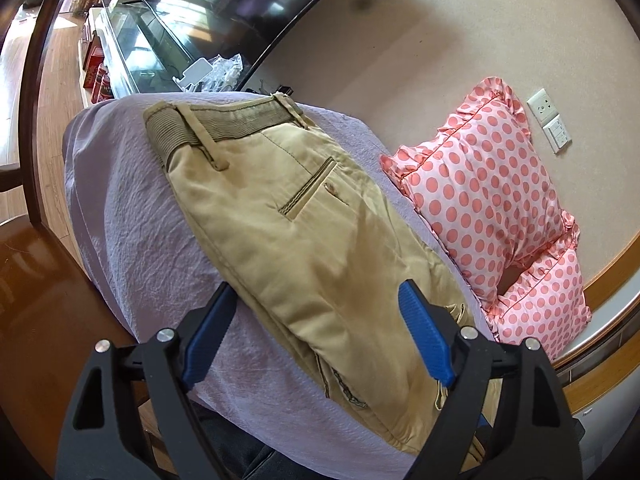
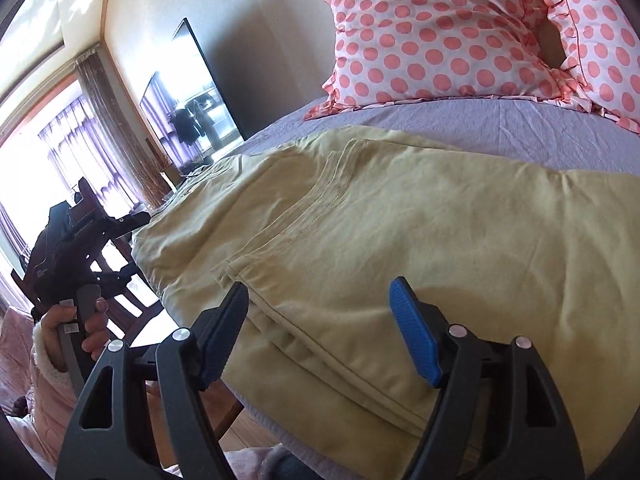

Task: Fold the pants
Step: 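Fold the held legs over toward the waistband and release both grippers, then grasp the waistband with the left gripper and lift it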

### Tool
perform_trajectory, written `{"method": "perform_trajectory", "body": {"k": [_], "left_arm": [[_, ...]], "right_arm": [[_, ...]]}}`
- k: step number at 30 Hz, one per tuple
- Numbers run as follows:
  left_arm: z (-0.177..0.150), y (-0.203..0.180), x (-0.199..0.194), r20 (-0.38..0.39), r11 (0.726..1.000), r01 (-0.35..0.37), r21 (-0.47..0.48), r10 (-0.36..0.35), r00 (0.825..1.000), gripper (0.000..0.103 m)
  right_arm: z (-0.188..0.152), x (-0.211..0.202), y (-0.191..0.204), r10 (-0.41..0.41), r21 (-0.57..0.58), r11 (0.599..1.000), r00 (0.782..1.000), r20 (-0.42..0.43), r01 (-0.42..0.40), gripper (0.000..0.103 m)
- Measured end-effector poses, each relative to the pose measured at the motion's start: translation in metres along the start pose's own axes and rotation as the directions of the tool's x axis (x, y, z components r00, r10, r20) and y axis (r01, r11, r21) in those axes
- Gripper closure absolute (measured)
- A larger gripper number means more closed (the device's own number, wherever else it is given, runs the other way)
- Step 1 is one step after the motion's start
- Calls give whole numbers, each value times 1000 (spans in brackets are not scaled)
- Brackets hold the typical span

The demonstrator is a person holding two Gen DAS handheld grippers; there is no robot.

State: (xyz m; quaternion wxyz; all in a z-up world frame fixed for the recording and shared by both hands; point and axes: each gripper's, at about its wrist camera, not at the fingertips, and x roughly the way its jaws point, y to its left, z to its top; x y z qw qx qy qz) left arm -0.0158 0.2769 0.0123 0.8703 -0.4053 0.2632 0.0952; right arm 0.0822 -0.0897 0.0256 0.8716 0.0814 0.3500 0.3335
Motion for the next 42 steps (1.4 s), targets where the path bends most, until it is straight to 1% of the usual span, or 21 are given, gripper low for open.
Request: {"method": "perform_trajectory", "body": {"k": [7, 13, 15, 16, 17, 18, 19, 20, 23, 26, 27, 29, 31, 33, 35, 36, 38, 39, 40, 41, 42], "left_arm": [[18, -5, 2, -11, 999, 41, -22, -41, 999, 21], [37, 19, 8, 19, 989, 53, -138, -51, 999, 21], [44, 23, 11, 34, 986, 49, -161, -44, 998, 24], [49, 26, 14, 41, 985, 36, -168, -30, 999, 27], [52, 28, 17, 42, 984, 17, -175, -9, 999, 40], [54, 30, 20, 41, 983, 5, -186, 3, 999, 66], [56, 30, 23, 44, 983, -17, -182, 25, 999, 78], [57, 26, 24, 52, 986, -45, -161, 54, 997, 93], [59, -5, 15, 104, 997, -80, -7, 81, 991, 95], [54, -66, 2, 143, 983, -41, 181, 15, 990, 96], [49, -90, -3, 140, 969, -11, 246, -24, 990, 96], [27, -146, -8, 102, 920, 68, 386, -116, 988, 96], [-8, -200, -10, 20, 841, 180, 511, -221, 975, 96], [-51, -244, -8, -105, 748, 311, 586, -310, 945, 96], [-102, -279, 2, -243, 650, 421, 633, -350, 905, 95], [-129, -292, 9, -308, 606, 465, 645, -350, 884, 95], [-182, -307, 29, -417, 535, 519, 667, -309, 855, 94], [-205, -309, 39, -464, 515, 533, 672, -269, 844, 94], [-225, -310, 51, -504, 503, 540, 675, -220, 835, 94], [-241, -309, 62, -544, 498, 550, 670, -176, 821, 94], [-251, -306, 68, -569, 496, 561, 663, -153, 808, 93]], "right_arm": [[-2, 0, -2, 18, 11, 1000, 1000, 18, -18, 26], [-3, -1, -4, 34, 20, 999, 999, 29, -34, 26], [-3, -2, -5, 39, 24, 999, 999, 33, -40, 26], [-4, -4, -6, 44, 29, 999, 998, 36, -45, 26], [-4, -6, -7, 50, 37, 998, 998, 41, -52, 26], [-4, -10, -9, 55, 47, 997, 997, 50, -57, 26], [-4, -15, -12, 60, 55, 996, 996, 65, -64, 26], [-5, -22, -15, 62, 62, 996, 995, 82, -67, 26], [-6, -47, -28, 39, 81, 995, 989, 142, -51, 24], [-9, -78, -46, -19, 113, 994, 978, 209, -4, 22], [-10, -88, -54, -47, 130, 991, 972, 232, 18, 22], [-14, -110, -73, -105, 181, 982, 956, 275, 56, 22], [-19, -130, -95, -162, 249, 965, 936, 314, 84, 22], [-27, -150, -116, -213, 321, 942, 915, 343, 99, 22], [-37, -170, -135, -257, 385, 917, 894, 367, 106, 22], [-41, -178, -143, -271, 409, 907, 886, 376, 103, 22], [-49, -192, -158, -296, 457, 884, 875, 382, 100, 22], [-52, -197, -165, -304, 476, 874, 874, 380, 97, 22], [-55, -202, -171, -309, 495, 864, 874, 375, 94, 22], [-56, -205, -176, -308, 508, 857, 876, 370, 87, 22], [-58, -208, -180, -301, 516, 853, 880, 367, 77, 22]]}}
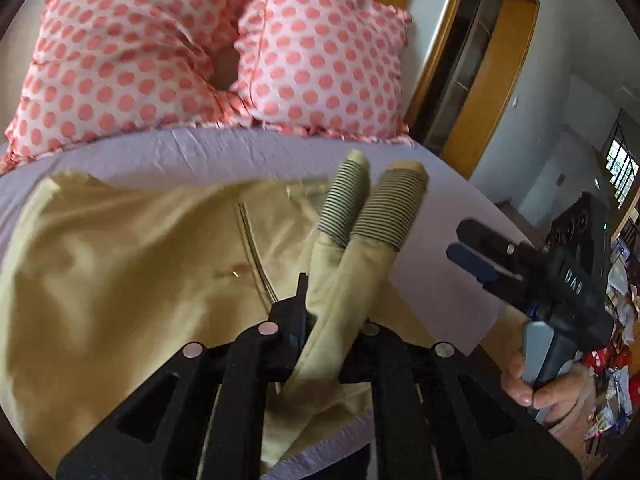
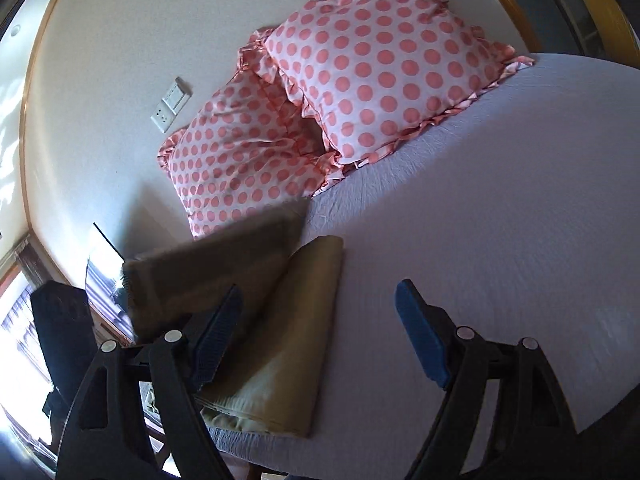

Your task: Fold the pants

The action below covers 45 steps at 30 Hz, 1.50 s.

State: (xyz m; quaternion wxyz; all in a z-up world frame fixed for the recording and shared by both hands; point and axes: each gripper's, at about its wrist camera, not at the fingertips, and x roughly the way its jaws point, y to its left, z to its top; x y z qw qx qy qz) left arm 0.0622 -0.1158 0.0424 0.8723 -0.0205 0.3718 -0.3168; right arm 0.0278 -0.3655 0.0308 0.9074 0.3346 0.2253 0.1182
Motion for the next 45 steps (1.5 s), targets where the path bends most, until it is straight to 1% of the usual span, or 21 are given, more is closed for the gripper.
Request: {"method": "perform_trajectory", "body": {"k": [2, 5, 8, 9, 10, 12, 15, 18, 21, 23, 25, 27, 29, 31, 32, 33, 34, 35, 39, 43, 45], "left_arm": [[-10, -11, 2, 16, 995, -64, 72, 63, 998, 92], [-14, -32, -6, 54, 972, -142, 187, 134, 990, 77], [-21, -45, -30, 82, 969, -76, 235, 58, 995, 51], [-23, -47, -43, 97, 969, -47, 242, 24, 995, 42], [-24, -47, -53, 110, 970, -20, 242, -7, 994, 39], [-18, -30, -74, 134, 982, 5, 188, -30, 991, 35], [0, 40, -90, 136, 994, -99, -36, 103, 985, 34], [7, 126, -96, 58, 940, -168, -297, 193, 980, 36], [8, 177, -91, -7, 891, -220, -397, 237, 972, 36], [8, 195, -82, -39, 881, -207, -425, 211, 977, 36], [9, 204, -68, -72, 887, -132, -442, 111, 991, 36], [9, 207, -54, -113, 888, -95, -450, 49, 992, 34], [11, 205, -51, -112, 896, -86, -435, 41, 993, 32], [13, 210, -50, -104, 886, -52, -460, 4, 995, 33], [12, 214, -48, -102, 879, -34, -475, -17, 995, 51], [12, 218, -48, -96, 870, -31, -492, -18, 995, 81], [11, 223, -48, -78, 860, 2, -510, -48, 996, 91], [13, 225, -48, -54, 854, 32, -519, -70, 996, 95], [42, 216, -47, -27, 897, 10, -441, -24, 999, 96], [84, 217, -28, 21, 905, -28, -425, 40, 999, 96], [101, 222, -8, -6, 904, -85, -418, 91, 996, 95]], "right_arm": [[4, -3, -5, 20, 18, 1000, 1000, -14, -20, 21], [11, 9, -4, 117, 61, 992, 989, -90, -112, 19], [14, 35, -2, 189, 129, 978, 963, -191, -167, 19], [13, 42, 0, 188, 133, 978, 957, -223, -161, 19], [13, 50, 2, 169, 128, 982, 953, -253, -140, 19], [12, 61, 9, 125, 76, 991, 947, -296, -108, 21], [12, 76, 19, 87, 16, 996, 933, -349, -87, 24], [10, 91, 23, 48, -33, 997, 925, -376, -65, 37], [12, 103, 26, 43, -48, 997, 919, -392, -67, 39], [13, 111, 30, 34, -64, 996, 913, -408, -66, 40], [13, 116, 30, 35, -74, 995, 909, -416, -72, 45], [14, 119, 27, 48, -58, 995, 902, -430, -81, 55], [16, 120, 18, 72, -22, 996, 894, -443, -91, 71], [18, 121, 10, 129, 45, 991, 880, -458, -122, 77], [18, 122, 8, 153, 70, 988, 872, -464, -136, 82], [17, 123, 7, 170, 86, 985, 869, -465, -146, 84], [19, 124, 8, 183, 95, 983, 868, -461, -156, 87], [21, 124, 10, 201, 102, 980, 869, -451, -174, 89], [49, 131, 29, 196, 50, 980, 893, -406, -193, 92], [82, 155, 37, 129, -13, 990, 929, -347, -142, 93], [92, 172, 31, 65, -20, 997, 943, -326, -76, 93]]}}
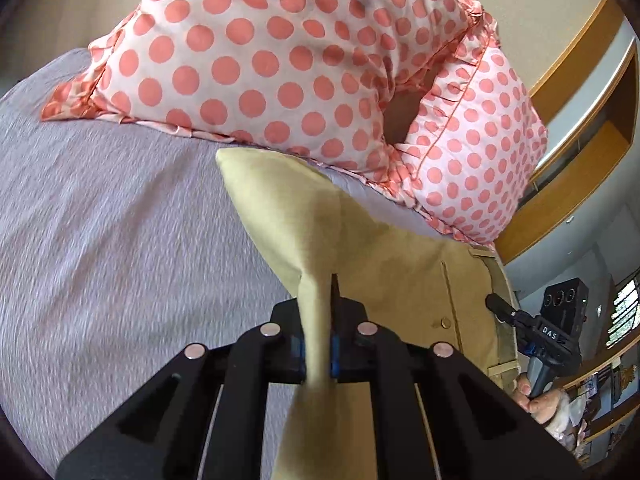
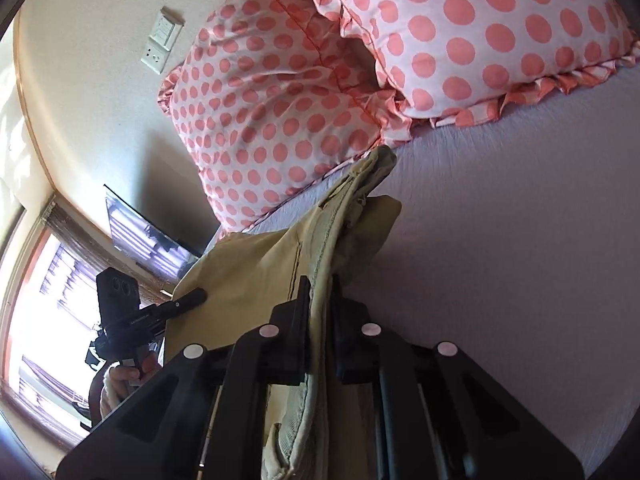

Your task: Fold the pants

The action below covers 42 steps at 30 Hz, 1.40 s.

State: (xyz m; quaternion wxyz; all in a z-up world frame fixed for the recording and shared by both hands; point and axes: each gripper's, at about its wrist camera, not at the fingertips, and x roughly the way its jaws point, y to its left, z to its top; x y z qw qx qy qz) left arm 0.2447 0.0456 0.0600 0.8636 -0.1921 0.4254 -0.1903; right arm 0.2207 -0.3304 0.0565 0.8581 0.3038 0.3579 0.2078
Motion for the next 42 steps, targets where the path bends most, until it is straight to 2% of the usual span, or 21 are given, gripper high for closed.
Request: {"method": "perform_trajectory", "body": {"k": [2, 3, 5, 6, 7, 8, 9, 11, 13, 14, 15, 17, 18, 21, 23, 26, 28, 33, 36, 39, 42], "left_arm": [[8, 4, 17, -39, 998, -66, -20, 65, 997, 90], [8, 8, 17, -46, 996, -88, -31, 86, 995, 85], [5, 12, -1, 35, 988, -151, -14, 151, 988, 79], [2, 12, -14, 93, 977, -215, 6, 213, 972, 67], [-2, 11, -28, 149, 964, -264, 23, 258, 955, 61], [-7, 7, -41, 192, 961, -273, 35, 262, 946, 52], [-13, 3, -52, 214, 968, -245, 51, 228, 950, 50], [-29, -13, -63, 200, 984, -141, 105, 118, 973, 42], [-47, -32, -58, 146, 984, -69, 162, 45, 988, 30], [-54, -40, -49, 105, 983, -52, 178, 34, 994, 24], [-59, -43, -38, 52, 983, -44, 180, 35, 998, 21], [-68, -41, -9, -43, 985, -67, 157, 75, 996, 21], [-71, -38, -1, -61, 984, -90, 151, 100, 993, 22], [-84, -46, -12, -2, 971, -145, 190, 148, 989, 22], [-100, -54, -28, 45, 957, -178, 229, 172, 984, 19], [-135, -61, -52, 137, 908, -301, 290, 272, 952, 4], [-161, -64, -63, 187, 873, -369, 319, 324, 927, 4], [-203, -65, -68, 209, 822, -447, 352, 396, 894, 3], [-212, -60, -64, 190, 828, -446, 341, 404, 895, 2], [-212, -53, -66, 184, 861, -419, 288, 380, 907, 2], [-216, -53, -67, 206, 856, -440, 274, 394, 896, 2]], "right_arm": [[4, 12, -5, -136, -24, 990, 991, -8, 136, 88], [2, 15, -6, -219, -40, 975, 975, -20, 218, 85], [-5, 3, -5, -334, -64, 940, 942, 33, 336, 67], [-10, -9, 0, -346, -71, 933, 934, 87, 352, 61], [-16, -21, 7, -323, -72, 940, 937, 131, 334, 44], [-21, -29, 14, -271, -79, 955, 951, 149, 285, 35], [-27, -34, 22, -205, -97, 971, 969, 141, 220, 35], [-39, -28, 38, -117, -135, 983, 991, 70, 126, 35], [-50, -13, 47, -112, -148, 983, 994, -8, 110, 31], [-53, -3, 48, -127, -137, 983, 991, -48, 119, 23], [-57, 6, 48, -157, -127, 981, 984, -79, 146, 19], [-61, 16, 45, -204, -110, 975, 974, -103, 193, 18], [-62, 13, 49, -224, -105, 971, 971, -89, 214, 18], [-79, -6, 68, -342, -152, 930, 939, -34, 333, 16], [-104, -20, 88, -392, -234, 889, 918, 59, 394, 1], [-153, -31, 109, -451, -337, 806, 874, 180, 486, 1], [-180, -30, 115, -481, -373, 761, 847, 226, 532, 1], [-212, -16, 115, -515, -378, 730, 822, 244, 570, 1], [-216, -10, 113, -516, -365, 737, 822, 239, 569, 1], [-218, -10, 111, -518, -345, 742, 818, 248, 575, 1], [-222, -10, 112, -520, -327, 742, 810, 270, 585, 1]]}}
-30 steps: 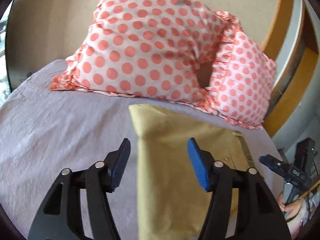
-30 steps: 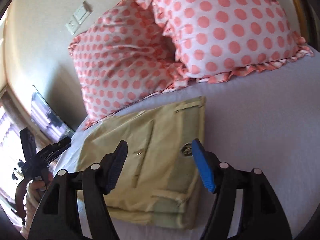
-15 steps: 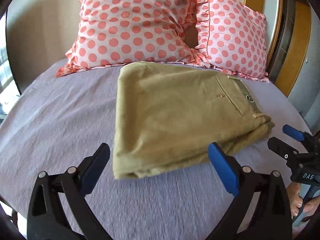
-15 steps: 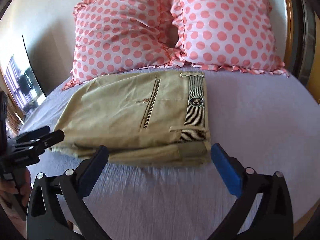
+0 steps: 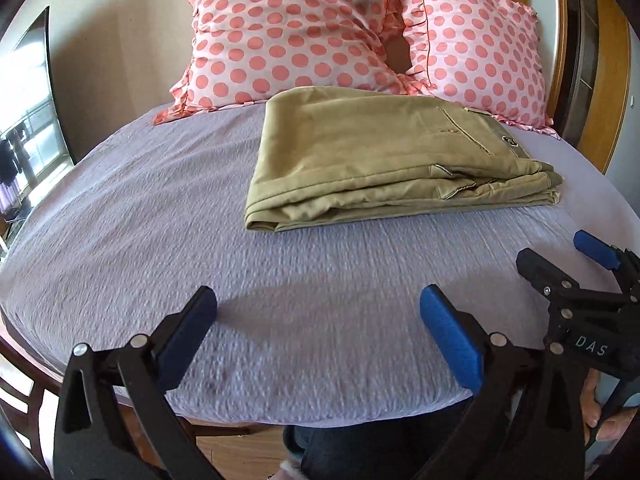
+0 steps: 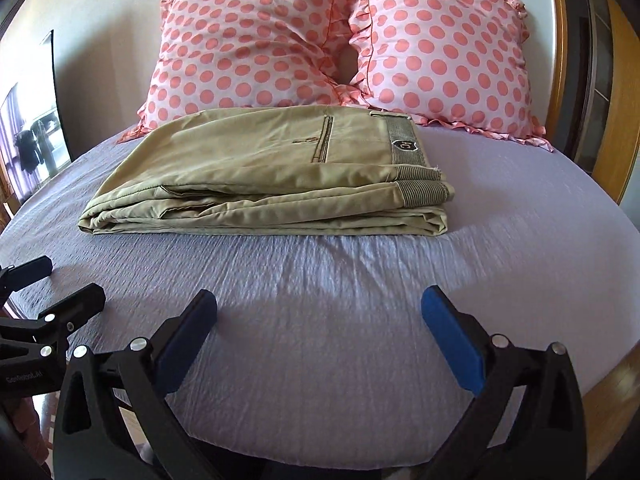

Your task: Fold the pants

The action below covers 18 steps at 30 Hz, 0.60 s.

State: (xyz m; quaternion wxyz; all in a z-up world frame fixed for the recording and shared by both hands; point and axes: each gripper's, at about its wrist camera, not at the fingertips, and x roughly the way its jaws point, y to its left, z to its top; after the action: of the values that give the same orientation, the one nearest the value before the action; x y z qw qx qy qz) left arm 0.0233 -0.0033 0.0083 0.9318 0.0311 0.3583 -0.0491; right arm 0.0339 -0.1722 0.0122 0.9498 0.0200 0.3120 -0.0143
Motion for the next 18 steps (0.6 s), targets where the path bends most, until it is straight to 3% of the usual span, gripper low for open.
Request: {"method": "perform_trajectory", "body": {"k": [18], "left_arm": [[-3, -3, -2, 19, 1000, -14, -9, 14, 1000, 2]], "right_arm": [[-4, -2, 2, -33, 26, 999, 999, 27, 32, 1]]}}
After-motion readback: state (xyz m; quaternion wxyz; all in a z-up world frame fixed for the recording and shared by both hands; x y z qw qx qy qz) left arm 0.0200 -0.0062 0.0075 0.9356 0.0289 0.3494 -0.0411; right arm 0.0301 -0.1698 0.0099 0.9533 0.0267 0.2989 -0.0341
